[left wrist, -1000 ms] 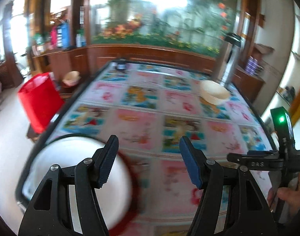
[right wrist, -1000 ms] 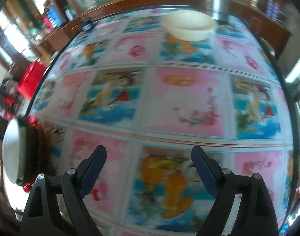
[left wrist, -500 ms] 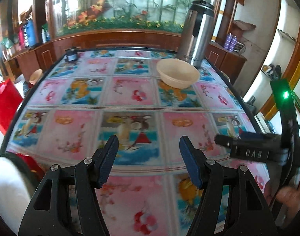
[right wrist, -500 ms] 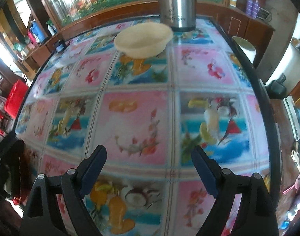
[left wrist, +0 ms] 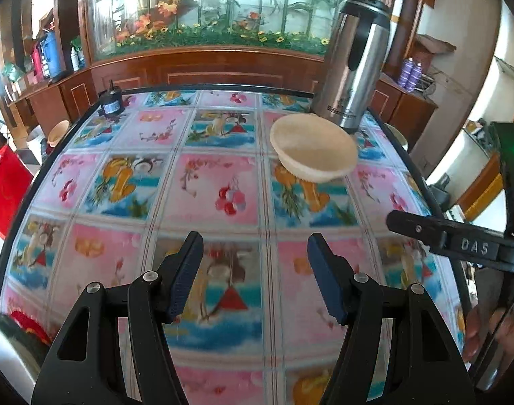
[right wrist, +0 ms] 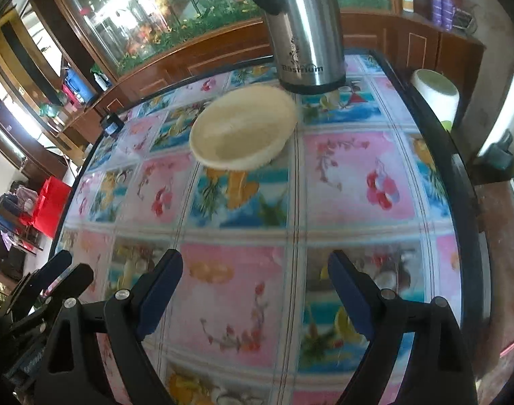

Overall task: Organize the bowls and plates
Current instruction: 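Move both tools to the beige paper plate beside the kettle, then close the left tool on the beige plate rim while the right tool grips it too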

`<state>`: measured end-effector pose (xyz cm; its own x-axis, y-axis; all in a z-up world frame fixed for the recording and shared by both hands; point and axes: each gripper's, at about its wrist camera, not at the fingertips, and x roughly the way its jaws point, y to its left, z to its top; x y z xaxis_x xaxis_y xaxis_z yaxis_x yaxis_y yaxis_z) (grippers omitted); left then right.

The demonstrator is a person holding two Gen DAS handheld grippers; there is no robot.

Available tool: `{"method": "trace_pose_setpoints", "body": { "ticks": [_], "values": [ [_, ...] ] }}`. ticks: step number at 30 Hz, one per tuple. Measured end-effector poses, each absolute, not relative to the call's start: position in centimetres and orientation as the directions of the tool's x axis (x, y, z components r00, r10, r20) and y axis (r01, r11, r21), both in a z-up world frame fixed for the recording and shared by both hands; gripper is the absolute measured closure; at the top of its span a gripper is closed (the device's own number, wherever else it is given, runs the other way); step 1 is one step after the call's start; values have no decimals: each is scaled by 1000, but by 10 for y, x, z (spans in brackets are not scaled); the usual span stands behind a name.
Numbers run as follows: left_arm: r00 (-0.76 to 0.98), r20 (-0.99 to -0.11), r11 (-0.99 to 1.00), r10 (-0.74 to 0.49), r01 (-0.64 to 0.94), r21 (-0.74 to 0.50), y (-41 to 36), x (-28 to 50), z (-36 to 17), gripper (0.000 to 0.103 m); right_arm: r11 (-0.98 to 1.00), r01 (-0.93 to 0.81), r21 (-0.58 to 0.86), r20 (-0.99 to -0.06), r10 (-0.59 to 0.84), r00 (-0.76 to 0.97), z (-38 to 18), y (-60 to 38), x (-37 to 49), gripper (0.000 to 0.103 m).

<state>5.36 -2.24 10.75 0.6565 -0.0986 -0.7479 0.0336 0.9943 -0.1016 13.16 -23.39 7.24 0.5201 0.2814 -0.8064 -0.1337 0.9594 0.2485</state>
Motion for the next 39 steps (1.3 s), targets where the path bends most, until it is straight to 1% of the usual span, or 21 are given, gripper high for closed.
{"method": "trace_pose_setpoints", "body": {
  "ticks": [3,9,17,24,25,27,29,32,39],
  "values": [
    [646,-758,996,-86,26,-90,-26,76,106,38,969,-142,203,-808,247,534,72,-235,150,15],
    [602,-794,995,-88,13,-100,-33,118,96,38,963,-199,181,-819,260,512,66,-236,185,16],
    [589,-804,995,-79,-2,-99,-38,142,87,38,965,-201,170,-771,257,583,76,-250,203,15],
    [573,-817,996,-61,-20,-89,-44,176,82,38,959,-192,209,-815,279,508,67,-254,237,17],
    [574,-817,996,-58,-23,-87,-44,180,82,38,960,-193,202,-821,274,501,66,-253,241,19],
    [569,-820,995,-57,-32,-91,-46,192,81,38,958,-205,199,-823,277,496,64,-251,248,27],
    [553,-831,995,-65,-31,-98,-48,204,75,38,959,-209,191,-831,271,485,61,-249,255,38],
    [539,-840,995,-62,-35,-96,-51,217,68,38,954,-229,194,-840,283,464,54,-246,265,48],
    [523,-850,995,-64,-32,-94,-56,238,55,38,949,-255,188,-843,289,454,45,-242,281,54]
  ]
}}
